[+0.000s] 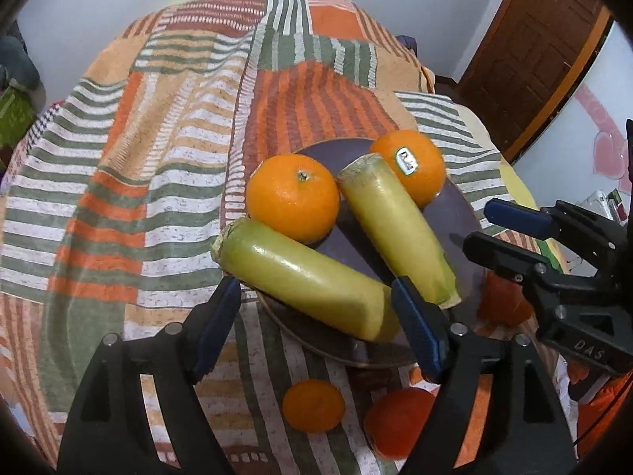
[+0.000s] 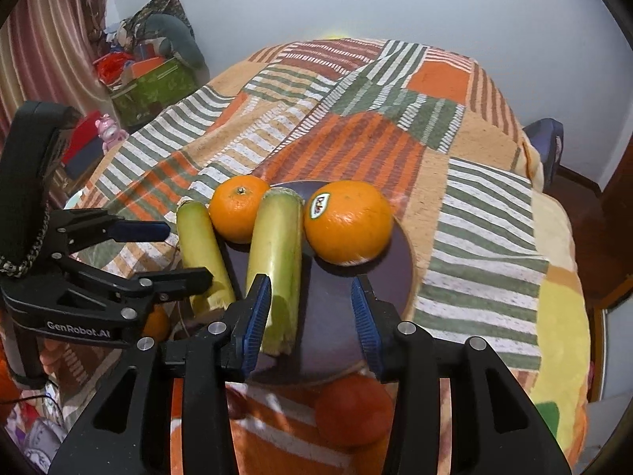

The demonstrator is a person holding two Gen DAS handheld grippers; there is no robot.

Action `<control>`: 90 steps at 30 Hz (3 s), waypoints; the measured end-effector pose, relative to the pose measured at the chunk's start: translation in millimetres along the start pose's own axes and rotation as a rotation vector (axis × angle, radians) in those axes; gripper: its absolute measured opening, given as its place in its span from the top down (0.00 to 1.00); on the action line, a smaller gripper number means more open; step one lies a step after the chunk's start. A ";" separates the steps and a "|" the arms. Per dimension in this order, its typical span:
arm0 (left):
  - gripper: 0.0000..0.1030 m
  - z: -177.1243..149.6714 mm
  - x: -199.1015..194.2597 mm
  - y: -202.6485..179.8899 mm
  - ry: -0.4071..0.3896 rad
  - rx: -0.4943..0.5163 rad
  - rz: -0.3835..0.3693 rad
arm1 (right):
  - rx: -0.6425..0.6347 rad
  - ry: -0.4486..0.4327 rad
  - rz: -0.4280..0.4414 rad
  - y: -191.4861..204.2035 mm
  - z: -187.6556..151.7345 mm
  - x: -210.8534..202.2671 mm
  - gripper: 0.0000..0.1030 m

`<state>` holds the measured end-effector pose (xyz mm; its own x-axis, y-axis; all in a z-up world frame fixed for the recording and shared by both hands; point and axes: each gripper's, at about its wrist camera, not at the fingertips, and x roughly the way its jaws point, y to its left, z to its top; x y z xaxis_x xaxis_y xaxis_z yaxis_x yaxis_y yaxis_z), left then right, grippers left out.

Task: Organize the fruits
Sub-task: 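Lower both held cylinders onto the purple plate beside the oranges and open both tools, then withdraw both tools and move them toward the red tomatoes, then close left tool on the large red tomato while right tool grasps the other tomato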

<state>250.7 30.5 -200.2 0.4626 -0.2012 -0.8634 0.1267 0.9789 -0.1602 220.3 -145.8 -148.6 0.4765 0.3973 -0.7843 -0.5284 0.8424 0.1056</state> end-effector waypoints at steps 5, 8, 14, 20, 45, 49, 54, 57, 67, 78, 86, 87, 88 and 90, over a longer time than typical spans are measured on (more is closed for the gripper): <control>0.24 -4.8 -24.4 -4.0 -0.044 0.002 0.023 | 0.013 -0.047 -0.028 -3.9 -5.9 -23.6 0.53; 0.24 -10.4 -40.9 -8.1 -0.076 0.013 0.046 | 0.020 -0.070 -0.046 -6.8 -10.4 -38.5 0.51; 0.23 -27.4 -65.0 -19.9 -0.108 0.030 0.072 | 0.043 -0.089 -0.076 -13.8 -27.5 -59.9 0.46; 0.23 -47.1 -72.1 -31.6 -0.095 0.027 0.075 | 0.083 -0.072 -0.080 -23.8 -51.4 -67.3 0.44; 0.43 -85.1 -10.4 -57.1 0.069 0.007 0.042 | 0.085 0.001 0.018 -24.7 -72.4 -26.3 0.44; 0.52 -85.9 -8.8 -57.8 0.074 -0.002 0.021 | 0.079 0.013 0.020 -25.8 -70.3 -16.2 0.44; 0.53 -85.8 -10.5 -58.4 0.071 0.002 0.021 | 0.078 0.038 0.026 -27.0 -72.8 -6.2 0.46; 0.53 -86.0 -14.3 -56.8 0.062 0.002 0.028 | 0.061 0.037 0.009 -26.0 -72.6 -5.9 0.54; 0.53 -67.4 -42.6 -49.9 -0.018 0.004 0.036 | 0.060 0.020 0.001 -24.9 -67.3 -14.9 0.58; 0.53 -30.9 -63.3 -49.0 -0.120 0.037 0.049 | 0.064 -0.083 -0.013 -27.6 -41.1 -40.7 0.58; 0.53 -6.3 -62.0 -45.9 -0.157 0.054 0.048 | 0.061 -0.131 -0.001 -24.1 -21.1 -40.5 0.58; 0.53 -4.5 -60.7 -45.5 -0.159 0.054 0.050 | 0.060 -0.134 0.002 -23.4 -18.6 -38.5 0.58; 0.53 -2.3 -59.0 -44.9 -0.160 0.054 0.052 | 0.060 -0.134 0.003 -22.7 -16.6 -36.2 0.58; 0.53 2.3 -54.0 -42.8 -0.158 0.053 0.059 | 0.060 -0.134 0.008 -21.1 -13.2 -31.1 0.58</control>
<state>222.4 -0.7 -145.6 0.6024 -0.1510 -0.7838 0.1397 0.9867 -0.0828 207.4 -180.8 -134.6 0.5643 0.4456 -0.6950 -0.4912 0.8578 0.1512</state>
